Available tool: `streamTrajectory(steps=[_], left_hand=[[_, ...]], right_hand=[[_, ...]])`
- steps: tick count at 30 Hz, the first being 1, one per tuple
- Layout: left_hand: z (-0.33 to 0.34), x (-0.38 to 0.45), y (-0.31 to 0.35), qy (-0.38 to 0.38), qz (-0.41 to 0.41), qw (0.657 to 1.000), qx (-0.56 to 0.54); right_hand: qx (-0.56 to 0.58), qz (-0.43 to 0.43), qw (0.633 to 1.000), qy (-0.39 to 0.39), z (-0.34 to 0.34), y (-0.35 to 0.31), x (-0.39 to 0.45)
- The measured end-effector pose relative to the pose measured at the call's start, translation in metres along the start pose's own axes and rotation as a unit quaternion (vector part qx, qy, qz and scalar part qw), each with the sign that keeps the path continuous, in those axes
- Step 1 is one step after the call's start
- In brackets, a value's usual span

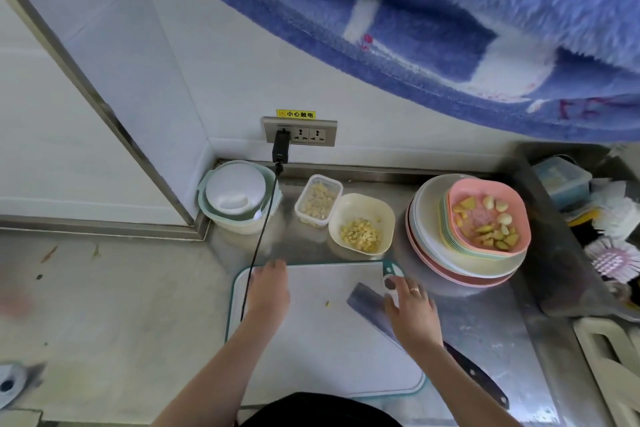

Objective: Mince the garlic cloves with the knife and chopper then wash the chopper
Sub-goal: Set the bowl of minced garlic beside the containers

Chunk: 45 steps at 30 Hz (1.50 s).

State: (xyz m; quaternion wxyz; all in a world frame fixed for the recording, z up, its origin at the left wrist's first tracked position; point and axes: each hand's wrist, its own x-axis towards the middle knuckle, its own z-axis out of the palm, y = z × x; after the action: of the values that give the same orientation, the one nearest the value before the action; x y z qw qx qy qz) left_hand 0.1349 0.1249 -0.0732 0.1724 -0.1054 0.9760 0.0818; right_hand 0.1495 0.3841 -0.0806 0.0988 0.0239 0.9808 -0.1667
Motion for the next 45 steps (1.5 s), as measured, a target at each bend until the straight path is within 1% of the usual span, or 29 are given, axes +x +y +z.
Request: streamTrajectory(steps=[1,3,5,8,11,13,15,16,17,20,22,23,26,29,31,33,36,37,40,42,45], left_hand=[[0.004,-0.006,-0.009,-0.004,-0.011,0.999,0.038],[0.012,-0.017,-0.026,-0.006,-0.029,0.997,0.070],[0.019,-0.024,-0.033,-0.008,-0.034,0.998,0.052],[0.024,-0.035,-0.046,-0.030,-0.033,0.999,-0.016],[0.029,-0.047,-0.065,-0.040,0.029,0.999,-0.006],[0.033,-0.055,-0.077,-0.028,0.078,0.996,0.018],[0.044,-0.052,-0.089,-0.047,0.099,0.993,0.040],[0.059,-0.045,-0.099,-0.068,0.092,0.993,0.039],[0.066,-0.039,-0.104,-0.068,0.093,0.992,0.047],[0.037,-0.045,-0.093,-0.108,0.120,0.985,0.052],[0.030,-0.047,-0.090,-0.137,0.120,0.983,0.031],[0.033,-0.046,-0.090,-0.137,0.121,0.983,0.013],[0.033,-0.040,-0.089,-0.151,0.134,0.979,-0.012],[0.032,-0.034,-0.088,-0.147,0.146,0.978,-0.018],[0.031,-0.030,-0.087,-0.140,0.148,0.979,-0.018],[0.030,-0.025,-0.088,-0.141,0.151,0.978,-0.015],[0.027,-0.019,-0.087,-0.146,0.154,0.977,-0.007],[0.027,-0.017,-0.087,-0.144,0.156,0.977,0.000],[0.023,-0.011,-0.083,-0.158,0.164,0.974,0.017],[0.019,-0.005,-0.081,-0.165,0.173,0.971,0.027],[0.017,-0.002,-0.079,-0.158,0.179,0.970,0.045]], right_hand=[[-0.043,-0.015,0.999,0.000,0.004,0.003,-0.013],[-0.101,-0.020,0.994,-0.026,0.014,0.008,-0.034],[-0.116,-0.014,0.992,-0.053,0.024,0.017,-0.045],[-0.112,-0.001,0.993,-0.038,0.029,0.022,-0.053],[-0.080,0.054,0.995,-0.025,0.022,0.025,-0.059],[-0.069,0.101,0.992,-0.008,0.020,0.029,-0.064],[-0.071,0.124,0.990,0.001,0.021,0.036,-0.070],[-0.090,0.118,0.989,-0.005,0.022,0.038,-0.073],[-0.112,0.107,0.988,-0.016,0.025,0.041,-0.076],[-0.131,0.067,0.988,-0.040,0.025,0.041,-0.075],[-0.140,0.063,0.987,-0.049,0.023,0.038,-0.072],[-0.140,0.069,0.987,-0.048,0.022,0.037,-0.071],[-0.104,0.093,0.989,-0.045,0.024,0.039,-0.070],[-0.032,0.085,0.994,-0.057,0.017,0.051,-0.068],[0.013,0.104,0.994,-0.039,0.010,0.062,-0.069],[0.004,0.111,0.993,-0.047,0.006,0.072,-0.073],[-0.035,0.090,0.991,-0.097,0.004,0.074,-0.077],[-0.035,0.087,0.991,-0.094,0.003,0.072,-0.078],[-0.016,0.089,0.994,-0.069,0.005,0.057,-0.082],[-0.011,0.071,0.993,-0.091,0.011,0.040,-0.087],[0.008,0.066,0.990,-0.127,0.016,0.015,-0.093]])
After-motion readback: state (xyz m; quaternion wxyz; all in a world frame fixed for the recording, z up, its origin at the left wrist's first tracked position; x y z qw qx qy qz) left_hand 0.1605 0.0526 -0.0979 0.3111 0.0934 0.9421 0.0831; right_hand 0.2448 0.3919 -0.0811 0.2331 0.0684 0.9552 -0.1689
